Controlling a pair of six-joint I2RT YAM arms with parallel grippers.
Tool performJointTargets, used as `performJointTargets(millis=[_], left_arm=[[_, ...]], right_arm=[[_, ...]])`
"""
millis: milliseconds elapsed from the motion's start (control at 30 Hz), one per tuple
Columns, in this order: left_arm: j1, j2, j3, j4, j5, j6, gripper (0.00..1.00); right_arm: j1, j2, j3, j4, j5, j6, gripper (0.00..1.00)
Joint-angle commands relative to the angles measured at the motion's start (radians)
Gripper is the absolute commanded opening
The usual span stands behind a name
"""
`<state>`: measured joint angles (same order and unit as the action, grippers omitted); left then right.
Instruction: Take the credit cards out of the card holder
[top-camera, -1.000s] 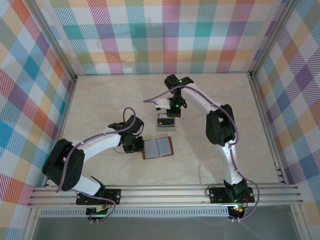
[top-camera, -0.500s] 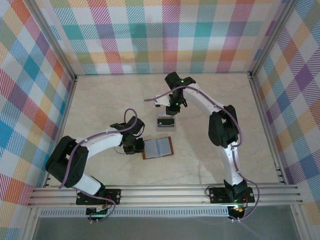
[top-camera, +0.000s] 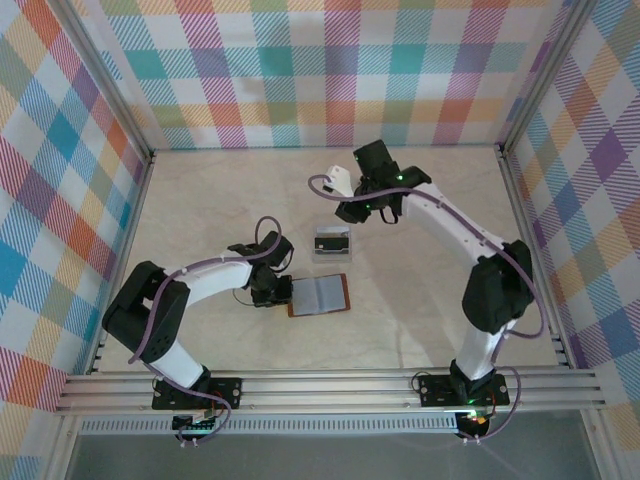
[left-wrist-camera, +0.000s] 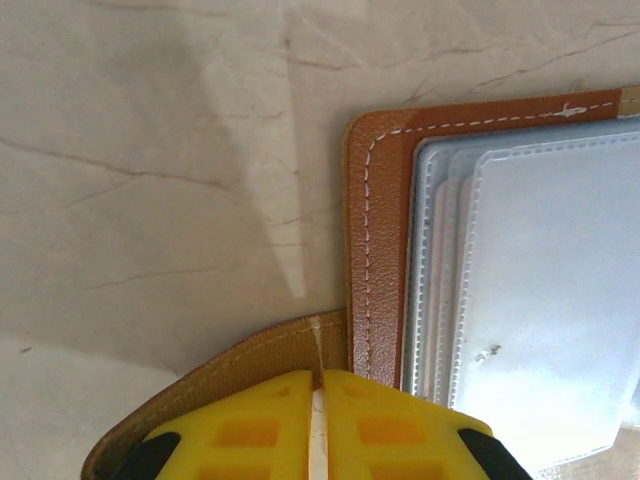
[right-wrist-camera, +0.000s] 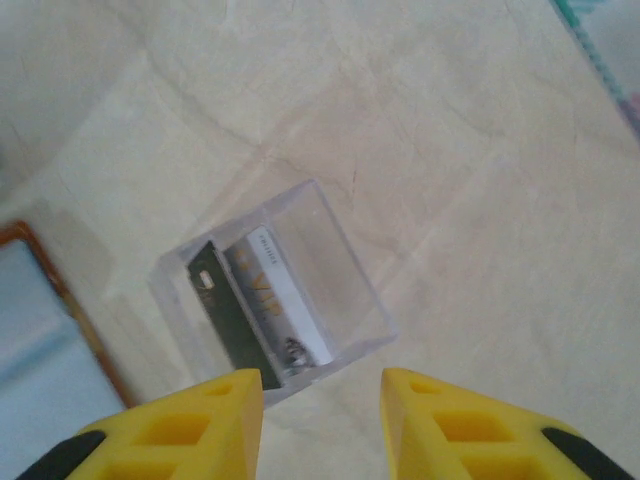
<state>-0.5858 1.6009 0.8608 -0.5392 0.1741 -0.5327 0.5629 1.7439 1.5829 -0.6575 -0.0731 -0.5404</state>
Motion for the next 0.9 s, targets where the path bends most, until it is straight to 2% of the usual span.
performJointTargets(millis=[0,167,433,600,867], left_arm=[[0.006,0.015,0.034,0.000,-0.001,0.030,0.11],[0.011,-0.022,0.045,-0.013,-0.012,0.025,0.11],[0.033,-0.033,0.075,-0.026,0.009,0.045,0.08],[0.041,0.016,0.063,-0.009,0.034,0.059,0.06],[0.049,0.032,-0.001,0.022,0.012,0.071,0.06]], right_arm=[[0.043,-0.083,-0.109,0.107,0.030,0.319,0.38],[0.100,-0.172,-0.246,0.156,0.050,0.667,0.36],[0.154,-0.197,-0.418,0.227,-0.067,1.108,0.29],[0.166,-0.168,-0.454,0.227,-0.113,1.243,0.28],[0.208,-0.082,-0.461,0.303,-0.231,1.306,0.27]])
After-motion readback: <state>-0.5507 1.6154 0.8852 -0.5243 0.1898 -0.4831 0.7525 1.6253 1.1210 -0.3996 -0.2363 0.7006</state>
